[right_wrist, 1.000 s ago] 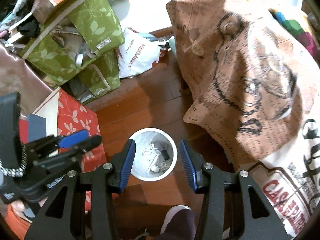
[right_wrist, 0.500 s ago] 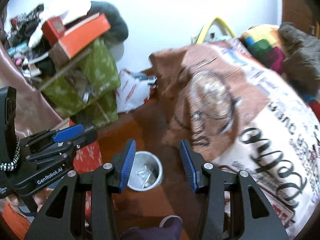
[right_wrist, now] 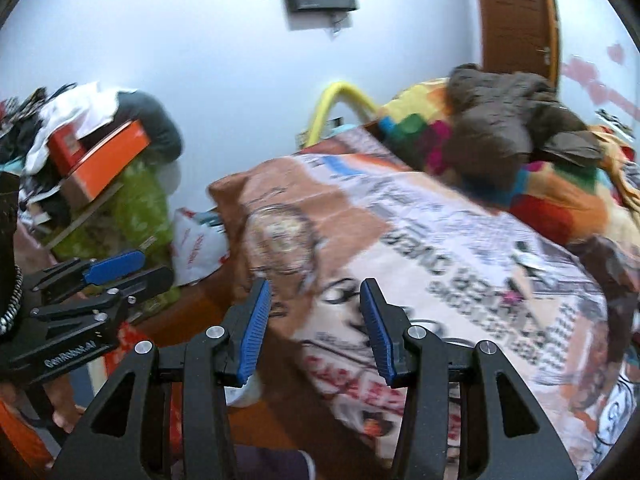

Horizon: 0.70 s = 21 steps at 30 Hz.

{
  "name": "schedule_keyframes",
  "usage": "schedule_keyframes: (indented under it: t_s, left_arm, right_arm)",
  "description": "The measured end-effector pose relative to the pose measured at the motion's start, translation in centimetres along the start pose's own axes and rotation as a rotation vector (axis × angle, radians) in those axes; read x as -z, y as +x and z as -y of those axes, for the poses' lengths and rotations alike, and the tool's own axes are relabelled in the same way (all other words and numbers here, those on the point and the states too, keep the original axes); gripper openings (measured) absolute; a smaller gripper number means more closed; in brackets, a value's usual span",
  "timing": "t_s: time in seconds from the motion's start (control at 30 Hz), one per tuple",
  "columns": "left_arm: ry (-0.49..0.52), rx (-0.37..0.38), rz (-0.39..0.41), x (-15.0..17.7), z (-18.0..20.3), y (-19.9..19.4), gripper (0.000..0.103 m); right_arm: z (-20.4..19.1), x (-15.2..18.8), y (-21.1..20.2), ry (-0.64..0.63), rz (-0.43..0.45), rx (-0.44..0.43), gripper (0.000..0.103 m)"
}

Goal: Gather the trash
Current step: 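Move both open tools back over the items on the duvet, then grasp the black pen with the right tool while the left tool grasps the pink hair clip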

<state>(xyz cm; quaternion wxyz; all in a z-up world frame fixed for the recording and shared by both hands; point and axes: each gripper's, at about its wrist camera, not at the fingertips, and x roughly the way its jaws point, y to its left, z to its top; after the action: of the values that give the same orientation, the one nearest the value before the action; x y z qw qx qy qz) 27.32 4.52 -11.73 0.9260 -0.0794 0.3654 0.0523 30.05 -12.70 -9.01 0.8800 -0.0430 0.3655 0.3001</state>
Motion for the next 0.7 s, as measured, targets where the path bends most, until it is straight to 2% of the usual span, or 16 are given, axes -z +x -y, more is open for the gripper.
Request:
schedule_keyframes:
  t_s: [0.23,0.37,0.7]
  left_arm:
    - [0.043,0.089,-0.033,-0.9,6.4,3.7,0.050]
    - [0.060,0.139,-0.069,-1.2,9.5,6.2,0.050]
    - [0.111,0.212,-0.191,-0.1,15.5,13.8,0.050]
  right_arm:
    - [7.0,0.8,-1.6,0.076,0.013,0.107,0.043]
    - [11.4,1.9,-1.4,0.131,-0.009,0.166,0.043]
    - [19.5,5.5,0.9,0.254,-0.109,0.202,0.043]
